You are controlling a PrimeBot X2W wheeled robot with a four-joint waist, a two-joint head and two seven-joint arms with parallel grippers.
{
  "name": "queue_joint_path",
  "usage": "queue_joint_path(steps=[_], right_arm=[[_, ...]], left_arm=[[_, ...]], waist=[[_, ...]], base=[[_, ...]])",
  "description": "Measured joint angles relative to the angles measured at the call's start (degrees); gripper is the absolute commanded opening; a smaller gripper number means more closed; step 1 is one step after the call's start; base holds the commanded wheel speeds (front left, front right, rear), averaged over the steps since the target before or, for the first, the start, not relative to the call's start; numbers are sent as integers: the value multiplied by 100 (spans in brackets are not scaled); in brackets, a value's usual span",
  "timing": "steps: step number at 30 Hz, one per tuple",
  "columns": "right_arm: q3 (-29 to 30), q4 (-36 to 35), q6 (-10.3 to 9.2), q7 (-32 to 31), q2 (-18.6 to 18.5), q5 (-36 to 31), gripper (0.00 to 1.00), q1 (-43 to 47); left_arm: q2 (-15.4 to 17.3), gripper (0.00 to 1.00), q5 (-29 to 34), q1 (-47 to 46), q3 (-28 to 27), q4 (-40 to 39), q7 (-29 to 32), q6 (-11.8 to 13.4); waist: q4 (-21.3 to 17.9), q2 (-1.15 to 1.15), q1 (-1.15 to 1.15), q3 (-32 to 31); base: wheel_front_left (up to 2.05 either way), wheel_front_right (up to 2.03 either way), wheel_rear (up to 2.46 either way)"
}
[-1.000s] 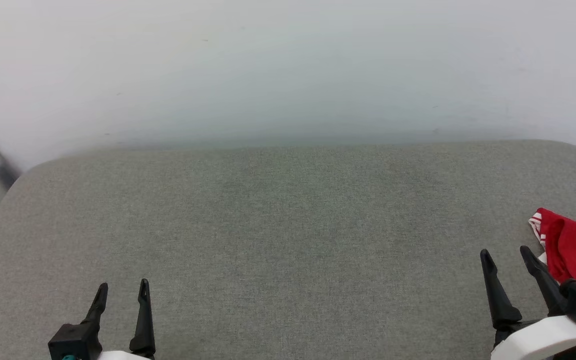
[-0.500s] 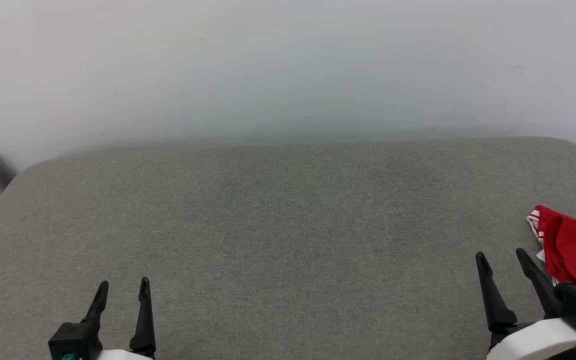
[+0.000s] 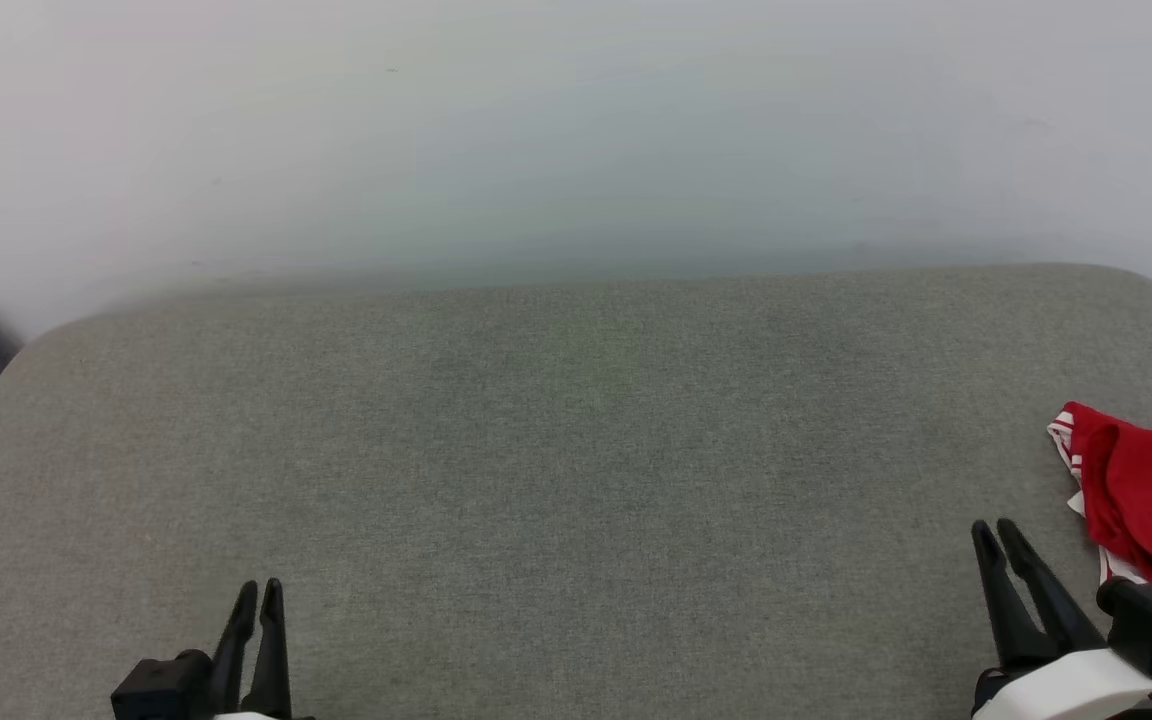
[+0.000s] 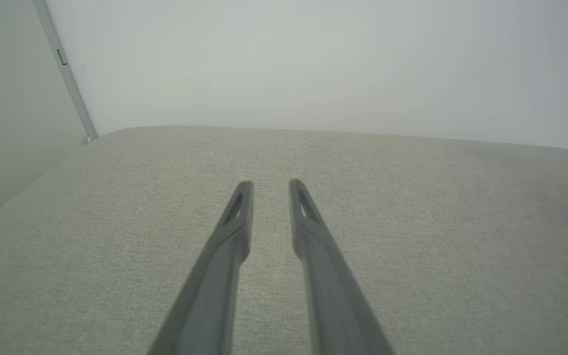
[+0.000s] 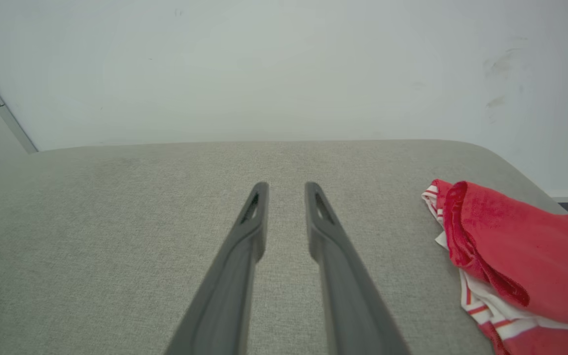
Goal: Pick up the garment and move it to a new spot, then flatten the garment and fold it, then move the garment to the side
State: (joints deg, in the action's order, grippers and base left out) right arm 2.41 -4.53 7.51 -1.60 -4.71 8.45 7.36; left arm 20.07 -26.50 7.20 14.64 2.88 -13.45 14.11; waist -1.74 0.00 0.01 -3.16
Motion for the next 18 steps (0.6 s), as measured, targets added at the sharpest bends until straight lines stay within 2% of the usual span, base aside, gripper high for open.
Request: queue_joint_path(steps=[18], right_arm=[[81, 452, 0, -105, 44, 1855, 0, -179]], left_arm=[[-360, 0, -1512, -188, -399, 277, 414, -460]], waist=[[25, 0, 0, 48]], base=[[0, 0, 0]])
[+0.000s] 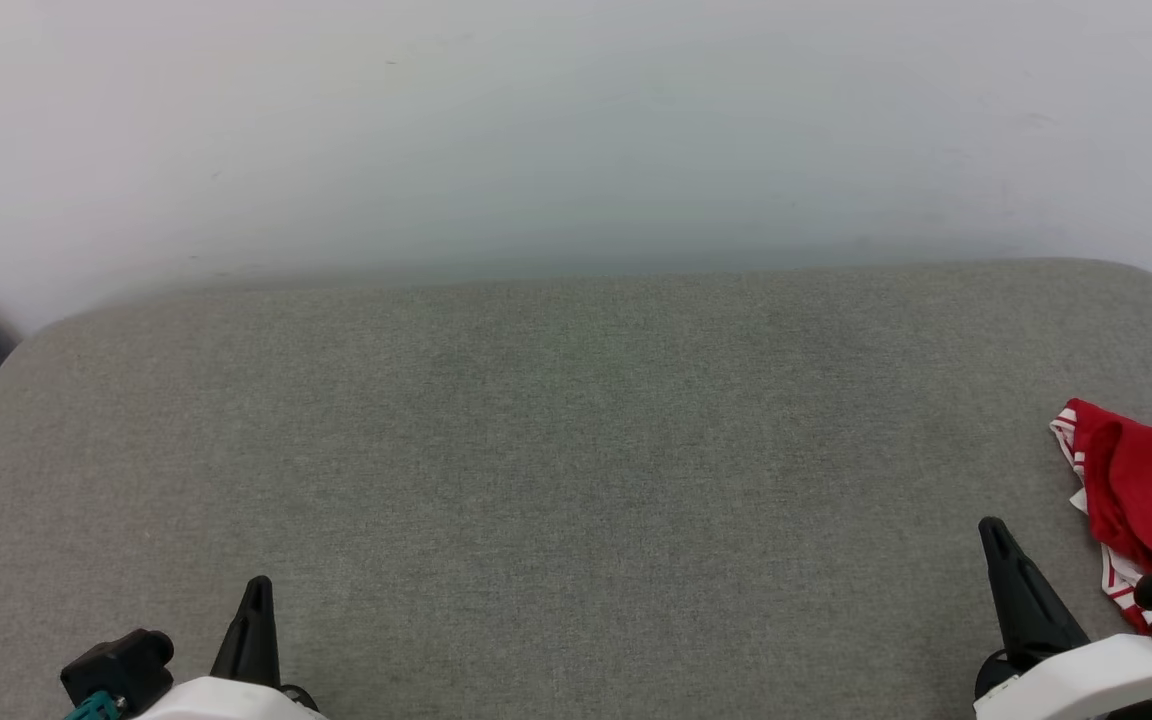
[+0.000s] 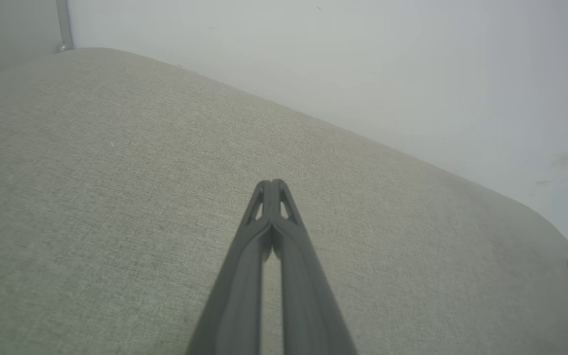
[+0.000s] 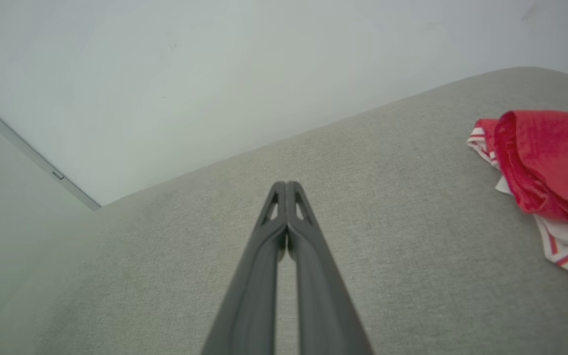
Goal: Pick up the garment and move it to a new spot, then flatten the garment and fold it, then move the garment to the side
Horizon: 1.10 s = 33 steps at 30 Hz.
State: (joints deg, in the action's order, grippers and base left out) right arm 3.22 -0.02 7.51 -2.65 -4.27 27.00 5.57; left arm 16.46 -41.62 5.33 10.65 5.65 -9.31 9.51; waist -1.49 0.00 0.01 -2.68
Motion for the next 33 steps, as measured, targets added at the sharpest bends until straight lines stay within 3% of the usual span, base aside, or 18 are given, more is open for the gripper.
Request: queue_joint_path(steps=[33], right_arm=[[142, 588, 0, -151, 59, 2715, 0, -460]], left_arm=[[-520, 0, -2149, -459, -655, 360, 616, -701]], waist=[[46, 0, 0, 87]], base=[[0, 0, 0]])
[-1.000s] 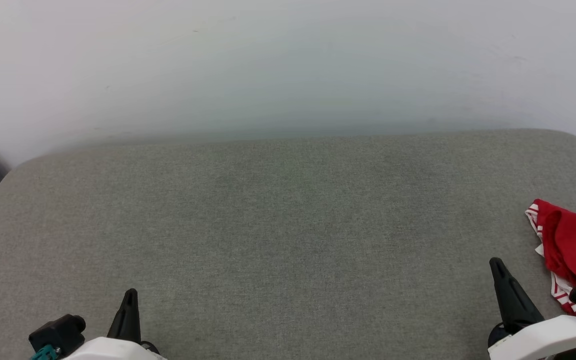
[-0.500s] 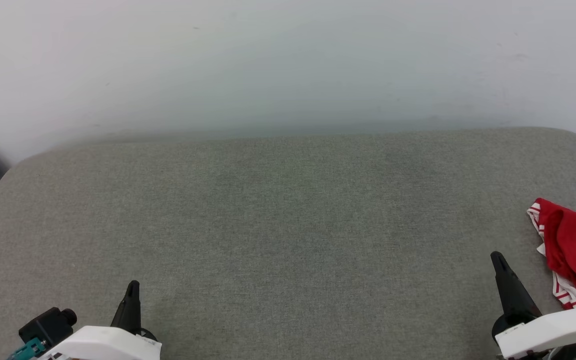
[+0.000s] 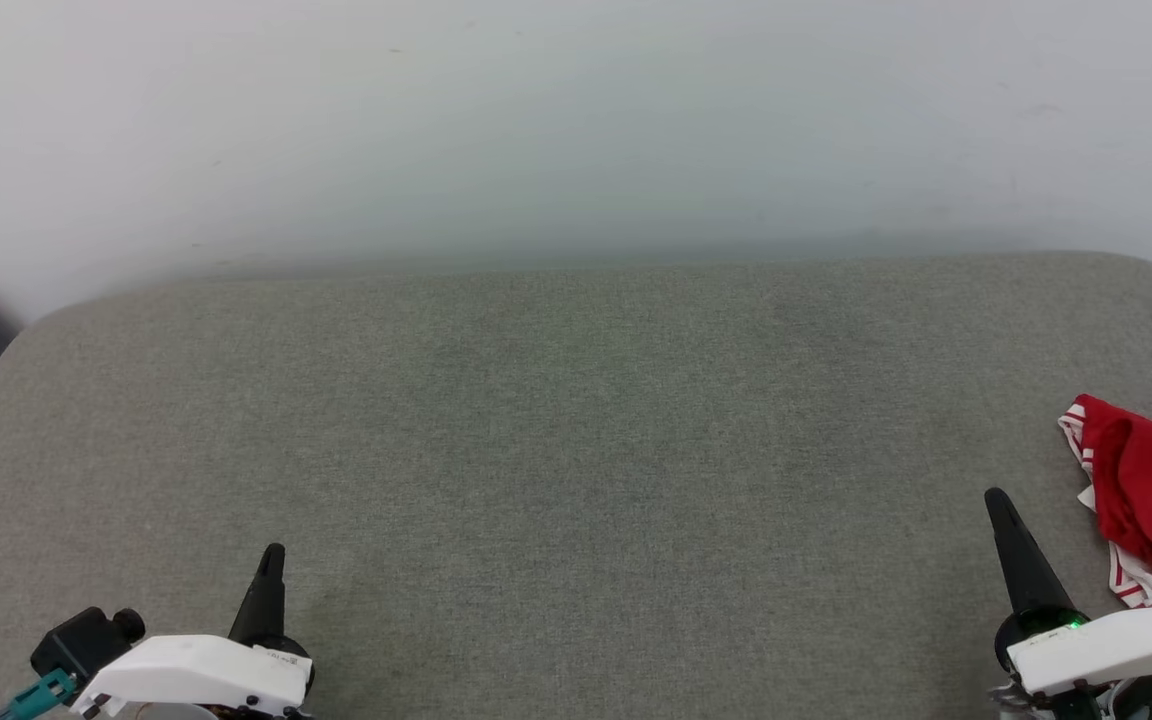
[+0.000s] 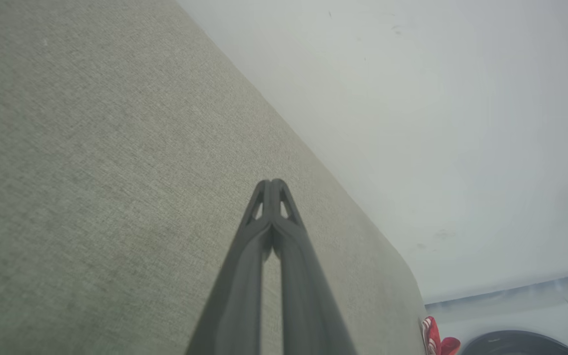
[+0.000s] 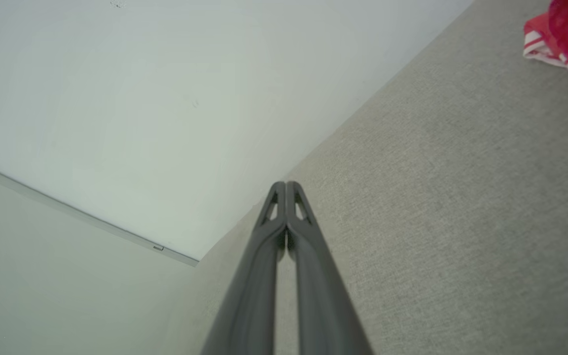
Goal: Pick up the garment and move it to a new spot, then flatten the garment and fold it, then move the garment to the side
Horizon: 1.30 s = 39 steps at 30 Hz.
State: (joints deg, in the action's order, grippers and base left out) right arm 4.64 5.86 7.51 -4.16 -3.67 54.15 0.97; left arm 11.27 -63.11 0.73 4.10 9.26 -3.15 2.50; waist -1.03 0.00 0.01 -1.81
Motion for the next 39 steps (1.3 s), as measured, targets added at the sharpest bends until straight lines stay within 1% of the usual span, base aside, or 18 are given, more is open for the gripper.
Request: queue_joint_path(steps=[18, 39], right_arm=[[51, 240, 0, -87, 18, 1140, 0, -220], [113, 494, -1, -144, 36, 2258, 0, -421]], left_arm=[[-253, 0, -895, -198, -291, 144, 264, -302], [-469, 0, -1764, -372, -603, 287, 546, -600]], waist=[[25, 0, 0, 48], [54, 0, 0, 103]], base=[[0, 0, 0], [0, 0, 0]])
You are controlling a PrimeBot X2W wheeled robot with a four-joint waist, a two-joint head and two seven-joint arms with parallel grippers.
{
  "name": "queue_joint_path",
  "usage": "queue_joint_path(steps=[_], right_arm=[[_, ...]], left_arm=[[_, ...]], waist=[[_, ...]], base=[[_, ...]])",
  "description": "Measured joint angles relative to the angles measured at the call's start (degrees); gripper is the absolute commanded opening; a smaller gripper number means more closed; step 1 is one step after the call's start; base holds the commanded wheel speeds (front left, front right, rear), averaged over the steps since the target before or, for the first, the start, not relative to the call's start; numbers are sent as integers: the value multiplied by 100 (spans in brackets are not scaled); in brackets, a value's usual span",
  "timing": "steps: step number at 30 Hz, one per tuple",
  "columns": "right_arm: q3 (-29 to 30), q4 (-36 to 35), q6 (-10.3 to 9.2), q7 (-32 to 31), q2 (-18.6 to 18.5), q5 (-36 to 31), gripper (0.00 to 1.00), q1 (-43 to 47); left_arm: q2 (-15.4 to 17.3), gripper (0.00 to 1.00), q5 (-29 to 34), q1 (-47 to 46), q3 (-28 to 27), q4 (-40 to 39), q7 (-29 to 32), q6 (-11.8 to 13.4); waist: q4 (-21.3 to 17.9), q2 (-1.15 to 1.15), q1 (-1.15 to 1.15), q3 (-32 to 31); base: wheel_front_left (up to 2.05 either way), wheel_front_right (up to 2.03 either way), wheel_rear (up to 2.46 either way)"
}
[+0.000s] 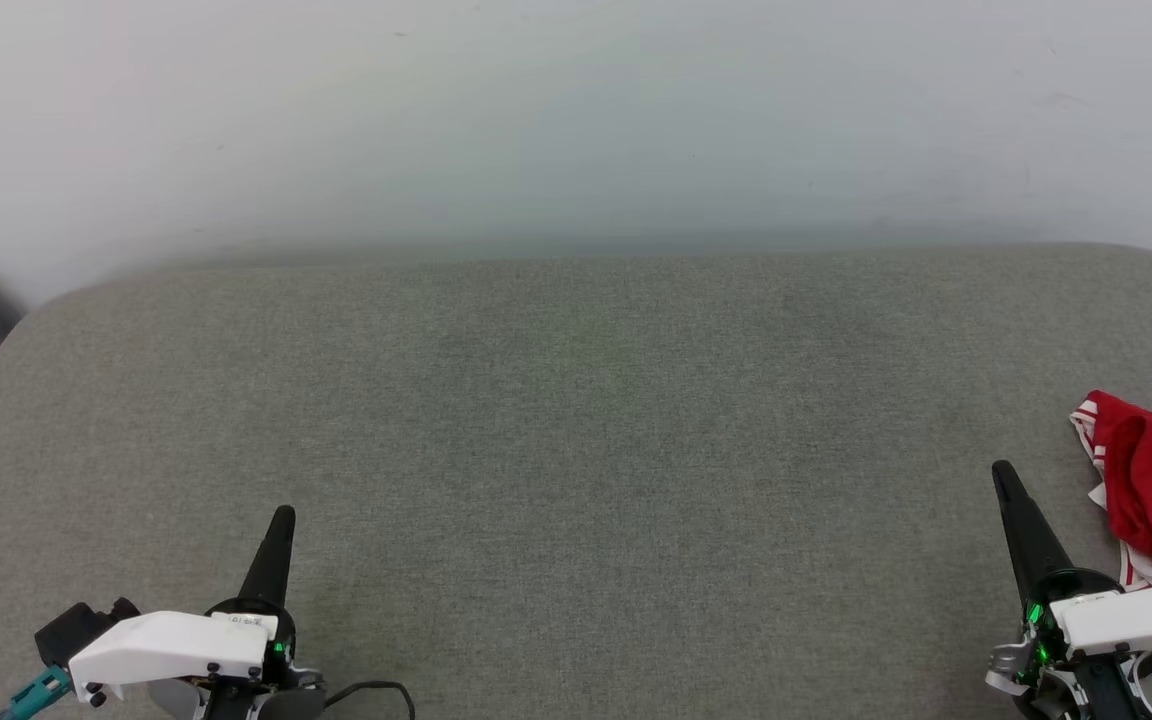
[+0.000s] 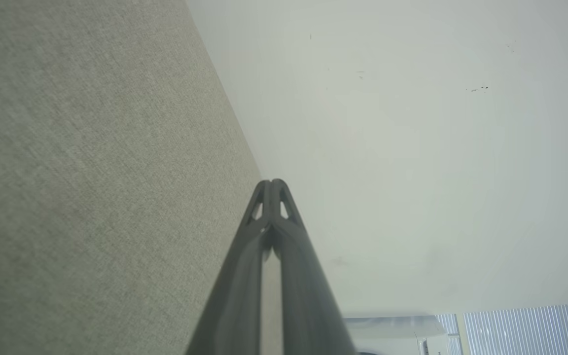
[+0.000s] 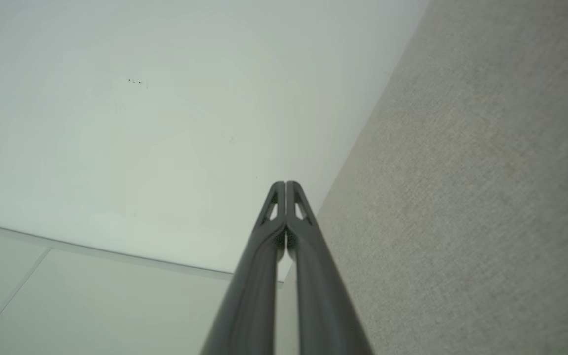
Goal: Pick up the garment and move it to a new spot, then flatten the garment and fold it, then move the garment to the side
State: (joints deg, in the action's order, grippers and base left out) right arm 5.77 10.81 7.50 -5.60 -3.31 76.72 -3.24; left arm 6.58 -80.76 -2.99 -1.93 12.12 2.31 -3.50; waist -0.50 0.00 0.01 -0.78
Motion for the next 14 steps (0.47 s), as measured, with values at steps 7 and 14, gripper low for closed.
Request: queue_joint_path(steps=[7, 14], right_arm=[[19, 63, 0, -14, 5, 328, 0, -35], [33, 127, 0, -33, 12, 646, 0, -115]], left_arm=[[-71, 0, -260, -84, -76, 37, 74, -85], [-145, 0, -497, -116, -174, 76, 158, -158]], waist=[[9, 0, 0, 18], [19, 0, 0, 37]], base=[[0, 0, 0], [0, 0, 0]])
